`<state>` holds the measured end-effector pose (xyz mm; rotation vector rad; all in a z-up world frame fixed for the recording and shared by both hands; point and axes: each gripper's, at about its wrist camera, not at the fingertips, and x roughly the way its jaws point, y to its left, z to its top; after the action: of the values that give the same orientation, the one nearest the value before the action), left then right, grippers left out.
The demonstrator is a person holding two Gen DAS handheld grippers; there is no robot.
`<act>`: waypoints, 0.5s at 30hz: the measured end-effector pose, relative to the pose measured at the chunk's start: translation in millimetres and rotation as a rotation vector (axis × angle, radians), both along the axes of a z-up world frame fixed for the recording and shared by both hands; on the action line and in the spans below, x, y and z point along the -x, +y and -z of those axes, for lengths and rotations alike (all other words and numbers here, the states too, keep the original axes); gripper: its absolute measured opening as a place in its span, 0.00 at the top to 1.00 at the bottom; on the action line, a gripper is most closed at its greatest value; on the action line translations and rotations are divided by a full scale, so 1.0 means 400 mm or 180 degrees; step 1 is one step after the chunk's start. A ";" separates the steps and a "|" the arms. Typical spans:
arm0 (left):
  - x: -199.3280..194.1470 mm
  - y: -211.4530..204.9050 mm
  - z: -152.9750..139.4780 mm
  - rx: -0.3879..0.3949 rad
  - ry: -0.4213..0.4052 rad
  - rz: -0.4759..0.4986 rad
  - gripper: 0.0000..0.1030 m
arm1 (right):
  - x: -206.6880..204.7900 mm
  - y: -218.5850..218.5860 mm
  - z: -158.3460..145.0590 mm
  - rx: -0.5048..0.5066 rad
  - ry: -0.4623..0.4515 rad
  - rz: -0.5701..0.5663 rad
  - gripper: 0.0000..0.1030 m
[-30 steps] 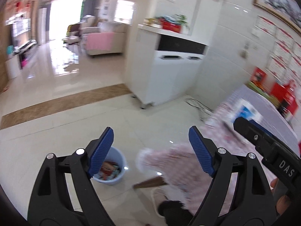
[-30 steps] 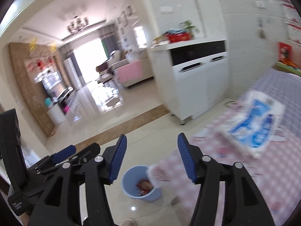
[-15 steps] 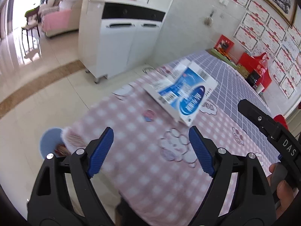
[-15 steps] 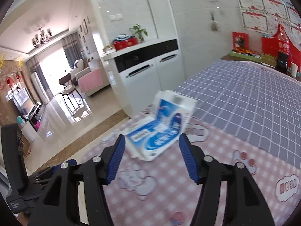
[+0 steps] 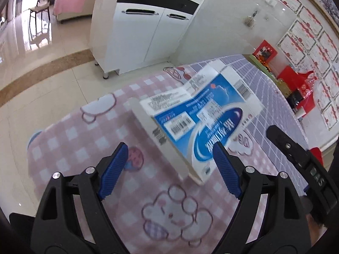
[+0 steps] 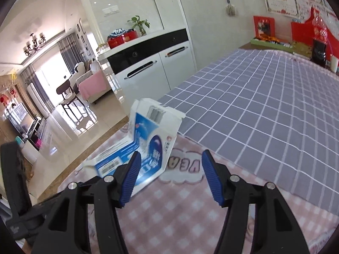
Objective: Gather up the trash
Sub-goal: 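Close both tools on the white-blue medicine carton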
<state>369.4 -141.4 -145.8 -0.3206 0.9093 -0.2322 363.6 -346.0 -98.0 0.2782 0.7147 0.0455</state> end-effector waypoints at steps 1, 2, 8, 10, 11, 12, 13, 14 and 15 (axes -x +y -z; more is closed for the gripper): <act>-0.010 -0.008 -0.001 -0.0054 -0.0020 0.0010 0.22 | -0.025 -0.008 0.014 -0.0050 0.0022 -0.0011 0.43; -0.018 -0.015 0.001 -0.0105 -0.0019 0.0019 0.22 | -0.042 -0.009 0.019 -0.0073 0.0031 -0.0019 0.43; -0.049 -0.038 -0.002 -0.0253 -0.0075 0.0120 0.22 | -0.132 -0.016 0.068 -0.0234 0.0109 -0.0106 0.50; -0.053 -0.038 -0.001 -0.0196 -0.0092 0.0173 0.25 | -0.143 -0.002 0.071 -0.0254 0.0129 -0.0233 0.75; -0.054 -0.038 -0.001 -0.0166 -0.0099 0.0216 0.36 | -0.145 0.009 0.073 -0.0263 0.0143 -0.0317 0.75; -0.057 -0.038 -0.001 -0.0171 -0.0084 0.0219 0.43 | -0.143 0.016 0.069 -0.0234 0.0136 -0.0339 0.77; -0.056 -0.034 -0.001 -0.0184 -0.0091 0.0205 0.46 | -0.138 0.025 0.064 -0.0169 0.0119 -0.0346 0.78; -0.056 -0.028 0.000 -0.0198 -0.0093 0.0194 0.55 | -0.127 0.035 0.058 -0.0101 0.0098 -0.0368 0.79; -0.054 -0.015 0.001 -0.0196 -0.0090 0.0151 0.64 | -0.120 0.042 0.052 -0.0085 0.0084 -0.0366 0.80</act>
<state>391.0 -147.5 -146.1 -0.2383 0.8949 -0.2513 411.8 -329.2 -118.8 0.2635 0.7564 0.1608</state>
